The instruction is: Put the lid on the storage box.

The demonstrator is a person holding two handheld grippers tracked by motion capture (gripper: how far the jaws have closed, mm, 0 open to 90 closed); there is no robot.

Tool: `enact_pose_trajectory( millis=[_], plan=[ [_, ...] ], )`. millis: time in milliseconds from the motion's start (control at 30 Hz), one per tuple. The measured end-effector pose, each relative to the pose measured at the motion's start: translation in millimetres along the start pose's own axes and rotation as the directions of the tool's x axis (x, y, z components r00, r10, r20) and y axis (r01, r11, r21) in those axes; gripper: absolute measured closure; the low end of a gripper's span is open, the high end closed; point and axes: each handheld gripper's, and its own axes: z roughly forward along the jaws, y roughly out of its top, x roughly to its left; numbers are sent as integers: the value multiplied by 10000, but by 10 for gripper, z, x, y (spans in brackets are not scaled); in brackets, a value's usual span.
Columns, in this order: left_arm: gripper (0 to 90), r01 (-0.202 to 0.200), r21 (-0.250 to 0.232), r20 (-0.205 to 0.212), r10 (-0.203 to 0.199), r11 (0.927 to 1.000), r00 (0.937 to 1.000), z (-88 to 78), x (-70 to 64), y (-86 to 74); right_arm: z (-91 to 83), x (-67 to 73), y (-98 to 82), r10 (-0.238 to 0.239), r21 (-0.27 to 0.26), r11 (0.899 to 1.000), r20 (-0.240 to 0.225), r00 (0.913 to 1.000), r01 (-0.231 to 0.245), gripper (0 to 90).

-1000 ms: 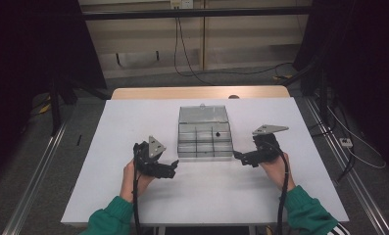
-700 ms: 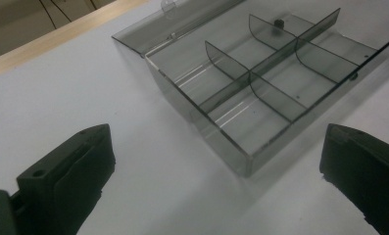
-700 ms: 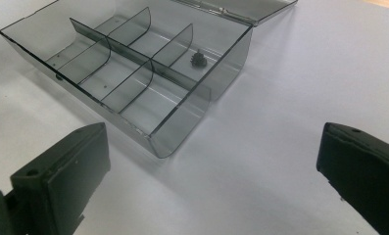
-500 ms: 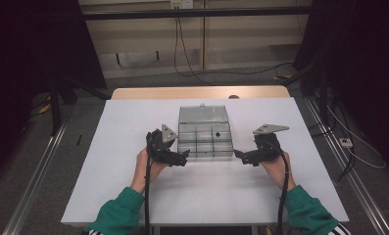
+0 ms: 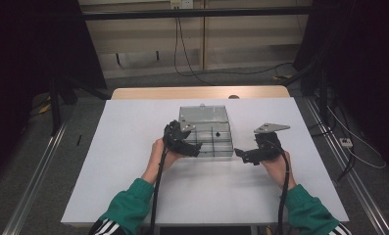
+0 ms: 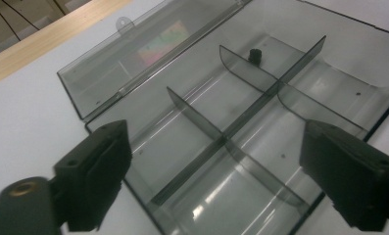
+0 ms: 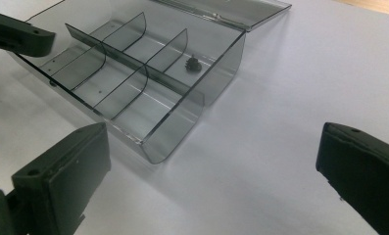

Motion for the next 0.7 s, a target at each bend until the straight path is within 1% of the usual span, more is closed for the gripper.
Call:
enact_pose_trajectory(
  millis=[33, 100, 167, 200, 233, 267, 333, 367, 467, 633, 667, 700],
  plan=[
    [203, -63, -26, 23, 64, 10000, 10000, 16, -3, 7, -2, -1, 0, -4, -17, 10000, 0, 10000, 4, 0],
    [276, -159, 180, 49, 158, 9997, 9999, 56, -11, 20, -5, -4, 1, -6, -45, 10000, 14, 10000, 6, 1],
    [341, -104, 300, 201, 98, 9995, 9997, 97, -17, 27, -3, -3, 3, -1, -48, 10000, -4, 10000, 1, 1],
    [362, -68, 385, 187, 61, 9992, 9998, 114, -23, 32, -1, -1, 4, -19, -48, 10000, -6, 10000, 19, 1],
    [377, -96, 460, 136, 90, 9989, 9999, 130, -26, 39, 0, 1, 6, -11, -40, 10000, -16, 10000, 11, 1],
    [398, -100, 503, 197, 90, 9987, 9998, 144, -23, 43, 3, 1, 8, -28, -54, 10000, -38, 10000, 28, 1],
    [433, -17, 590, 197, 6, 9983, 9998, 172, -24, 52, 6, 6, 11, -17, -48, 10000, -24, 10000, 17, 2],
    [451, -55, 671, 134, 46, 9977, 9999, 186, -27, 52, 7, 7, 12, -15, -64, 10000, -40, 10000, 15, 2],
    [473, -135, 872, 117, 125, 9961, 9999, 248, -43, 39, 10, 12, 16, -29, -75, 10000, -89, 10000, 29, 2],
    [525, -63, 1202, 150, 45, 9927, 9999, 327, -42, 17, 24, 15, 25, -38, -95, 9999, -76, 10000, 38, 3],
    [541, -6, 1151, 203, -17, 9934, 9998, 333, -47, 14, 31, 14, 27, -78, -117, 9999, -26, 10000, 78, 3],
    [545, -37, 1149, 203, 14, 9934, 9998, 331, -55, 17, 38, 15, 31, -96, -126, 9999, 43, 9999, 97, 4]
  ],
)
